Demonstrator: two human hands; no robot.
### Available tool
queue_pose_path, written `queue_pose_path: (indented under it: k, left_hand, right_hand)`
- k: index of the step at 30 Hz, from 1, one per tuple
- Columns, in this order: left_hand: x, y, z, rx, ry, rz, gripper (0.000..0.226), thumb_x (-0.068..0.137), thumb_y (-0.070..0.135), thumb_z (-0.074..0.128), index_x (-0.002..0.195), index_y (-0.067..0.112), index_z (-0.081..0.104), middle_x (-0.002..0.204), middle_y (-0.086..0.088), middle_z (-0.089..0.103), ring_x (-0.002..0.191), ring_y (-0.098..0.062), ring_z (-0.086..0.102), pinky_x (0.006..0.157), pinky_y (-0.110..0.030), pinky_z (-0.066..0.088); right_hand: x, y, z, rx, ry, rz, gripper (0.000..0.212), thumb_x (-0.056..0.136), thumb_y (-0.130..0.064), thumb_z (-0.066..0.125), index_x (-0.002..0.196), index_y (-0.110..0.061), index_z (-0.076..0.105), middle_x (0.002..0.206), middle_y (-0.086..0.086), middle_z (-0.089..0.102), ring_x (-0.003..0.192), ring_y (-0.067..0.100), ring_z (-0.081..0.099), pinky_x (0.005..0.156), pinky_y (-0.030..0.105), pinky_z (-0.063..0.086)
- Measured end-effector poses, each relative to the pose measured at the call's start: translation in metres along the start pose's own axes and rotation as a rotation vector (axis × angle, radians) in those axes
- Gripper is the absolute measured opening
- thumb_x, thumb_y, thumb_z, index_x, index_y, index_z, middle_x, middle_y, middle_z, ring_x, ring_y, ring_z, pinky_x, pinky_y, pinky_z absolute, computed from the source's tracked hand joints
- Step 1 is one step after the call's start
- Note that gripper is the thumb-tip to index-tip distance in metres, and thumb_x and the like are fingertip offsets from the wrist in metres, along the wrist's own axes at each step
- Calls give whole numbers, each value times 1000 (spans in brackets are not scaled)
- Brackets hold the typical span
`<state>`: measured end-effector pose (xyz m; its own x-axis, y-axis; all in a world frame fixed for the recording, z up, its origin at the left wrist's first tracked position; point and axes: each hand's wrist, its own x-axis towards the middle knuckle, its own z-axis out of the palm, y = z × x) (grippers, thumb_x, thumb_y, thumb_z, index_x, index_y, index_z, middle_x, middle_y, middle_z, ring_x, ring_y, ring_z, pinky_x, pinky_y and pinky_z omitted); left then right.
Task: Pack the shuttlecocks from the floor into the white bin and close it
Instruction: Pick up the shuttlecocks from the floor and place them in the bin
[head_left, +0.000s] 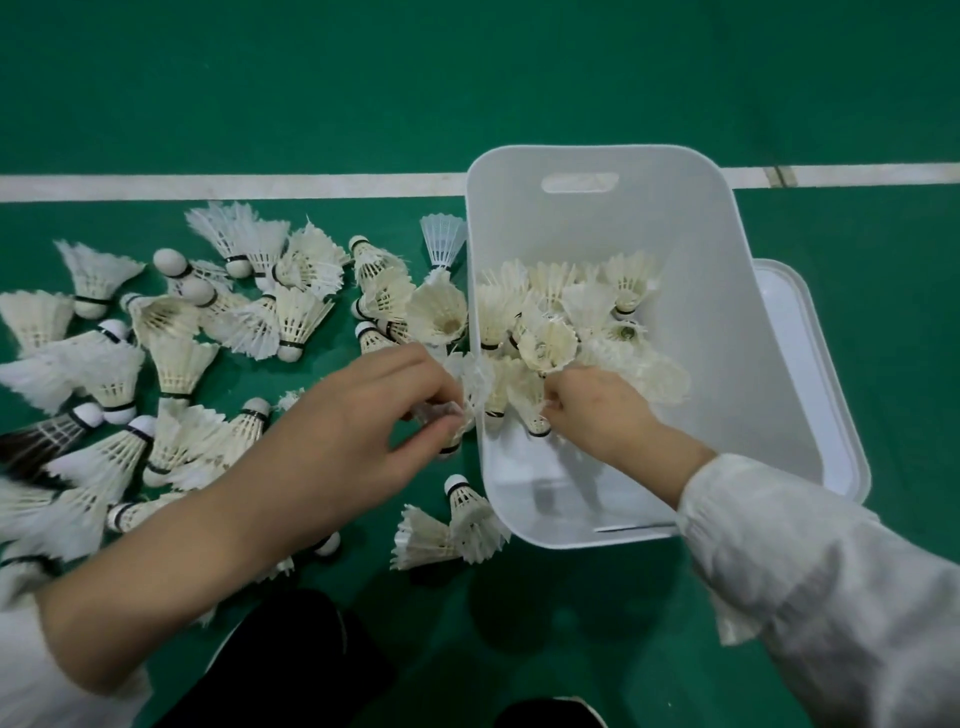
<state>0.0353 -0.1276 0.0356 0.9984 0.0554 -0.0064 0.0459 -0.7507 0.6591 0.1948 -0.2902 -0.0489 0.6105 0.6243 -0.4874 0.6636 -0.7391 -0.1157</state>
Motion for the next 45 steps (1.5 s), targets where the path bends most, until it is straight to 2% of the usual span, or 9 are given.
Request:
queue_pose_path:
  k: [7,11,14,17,21,26,31,38,45]
  left_hand:
    - [3,-5,-1,-8,24,57,24,85,40,49,87,23,66,88,15,56,83,0,54,75,-13,42]
    - [8,-5,-3,8,27,92,26,87,40,49,87,21,65,87,14,57,81,-1,54,74,-17,43]
    - [12,-3,-4,5,30,141,25,87,37,48,87,19,64,86,11,57,80,-1,53,72,-19,43]
    - [15,-1,-5,0,56,178,21,86,33,52,88,16,65,87,8,58,79,-3,53,71,-23,45]
    - [11,1,-7,12,112,206,28,87,34,50,109,21,61,108,13,54,96,7,49,88,-13,42]
    - [-3,-15,-17,-64,183,-10,28,91,32,48,119,30,52,115,19,48,101,8,50,88,-9,42]
    - [-14,-46,-5,-10,24,-210,19,91,26,51,108,31,57,98,21,58,88,6,55,72,-10,43]
    - [-37,-95,24,258,-260,-330,14,93,32,47,100,23,55,94,8,52,87,-10,51,77,-26,43]
    - [-65,-105,27,374,-246,-444,30,84,50,56,86,23,43,86,6,44,84,-13,41,72,-27,39]
  right_hand:
    - [-17,7,-22,60,-147,54,46,88,-22,54,132,-21,42,127,7,56,115,29,53,94,39,46]
    - [-45,4,-60,325,127,-52,44,88,-25,59,130,-31,45,108,-4,64,95,18,60,83,31,47]
    - [-68,-15,-86,653,76,-246,54,84,-28,64,127,-50,40,92,-9,62,78,8,61,71,19,50]
    - [-69,-31,-82,611,-7,-348,31,82,-27,67,110,-38,59,87,-12,62,77,6,58,66,13,45]
    - [-63,-32,-78,631,128,-283,3,82,-22,67,83,-24,67,77,-10,64,72,10,59,64,22,46]
    - [-70,-18,-74,685,164,-169,20,76,-28,72,63,-35,58,68,-10,61,65,0,53,58,14,39]
    - [-70,-3,-81,1079,302,-15,12,76,-13,72,67,-16,65,64,9,62,45,1,49,47,17,42]
    - [-41,-13,-21,251,-30,0,15,82,-32,66,86,-18,67,89,-1,68,78,16,60,70,31,49]
    - [-9,-42,2,-21,-137,-77,17,86,-11,53,96,-8,66,87,7,59,88,28,59,73,32,45]
